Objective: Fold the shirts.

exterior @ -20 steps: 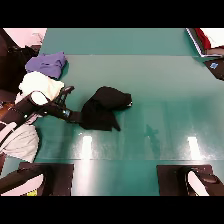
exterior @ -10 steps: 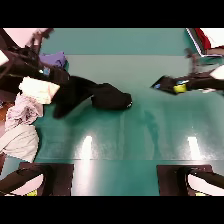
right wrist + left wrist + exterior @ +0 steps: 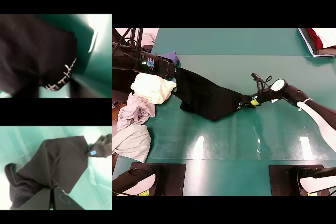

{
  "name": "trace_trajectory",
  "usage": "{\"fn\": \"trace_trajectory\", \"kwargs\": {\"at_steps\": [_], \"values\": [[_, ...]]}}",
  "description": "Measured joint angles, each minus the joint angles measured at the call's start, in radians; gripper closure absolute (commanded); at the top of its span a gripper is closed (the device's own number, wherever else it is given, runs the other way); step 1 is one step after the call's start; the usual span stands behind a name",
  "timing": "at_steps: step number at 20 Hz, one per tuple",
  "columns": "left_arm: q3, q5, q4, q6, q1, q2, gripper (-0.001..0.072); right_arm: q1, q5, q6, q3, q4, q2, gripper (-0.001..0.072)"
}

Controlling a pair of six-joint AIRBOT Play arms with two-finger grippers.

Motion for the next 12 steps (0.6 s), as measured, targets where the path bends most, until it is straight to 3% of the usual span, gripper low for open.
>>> {"fn": "trace_trajectory", "kwargs": {"at_steps": [5, 12], "values": [[0.043, -0.009, 0.013, -0.019, -0.001, 0.000, 0.0680, -0.015, -0.058, 0.000, 0.000, 0.004, 0.073, 0.0697], [0.460, -0.025, 0.028, -0.034, -0.001, 0.004, 0.0680, -0.328, -0.096, 0.000, 0.020, 0.011, 0.637, 0.0698]]}}
